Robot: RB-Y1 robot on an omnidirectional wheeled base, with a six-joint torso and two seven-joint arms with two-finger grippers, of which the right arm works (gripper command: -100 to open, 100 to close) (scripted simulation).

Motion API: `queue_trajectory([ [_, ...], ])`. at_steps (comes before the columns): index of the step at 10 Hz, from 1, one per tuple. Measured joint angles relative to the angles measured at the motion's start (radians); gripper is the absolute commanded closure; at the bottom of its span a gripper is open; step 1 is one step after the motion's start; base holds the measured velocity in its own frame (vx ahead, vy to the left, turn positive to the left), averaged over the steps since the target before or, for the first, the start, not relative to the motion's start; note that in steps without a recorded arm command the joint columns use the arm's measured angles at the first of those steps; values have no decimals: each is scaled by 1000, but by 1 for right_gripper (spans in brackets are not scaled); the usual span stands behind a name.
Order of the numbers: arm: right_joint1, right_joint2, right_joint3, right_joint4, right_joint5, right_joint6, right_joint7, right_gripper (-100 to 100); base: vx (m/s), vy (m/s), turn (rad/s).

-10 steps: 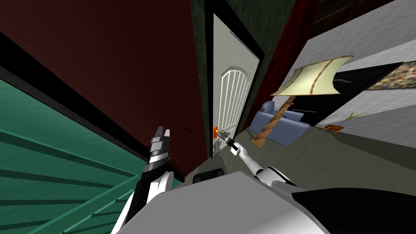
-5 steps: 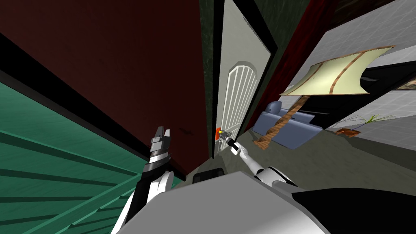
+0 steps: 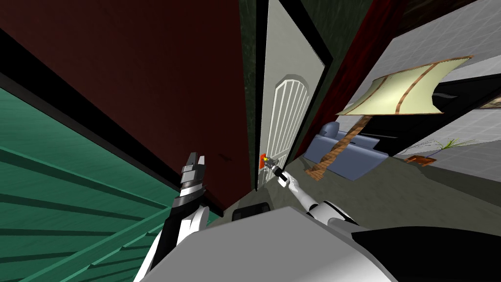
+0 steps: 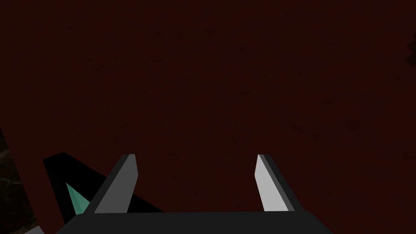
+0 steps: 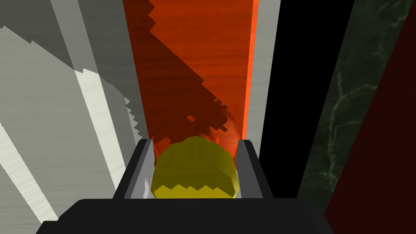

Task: Pull the door open

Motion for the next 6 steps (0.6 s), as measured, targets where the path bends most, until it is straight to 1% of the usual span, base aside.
queue_trajectory([
  [2,-1,-2,7,5,-16,0,-43,100,-62,-41,28],
  [3,-6,-2,10,17,-26,-5,-67,100,-50,-38,25],
  [5,-7,-4,17,24,-47,-6,-119,100,-50,-38,37],
  [6,-4,-7,23,13,-60,3,-148,100,-37,-28,20],
])
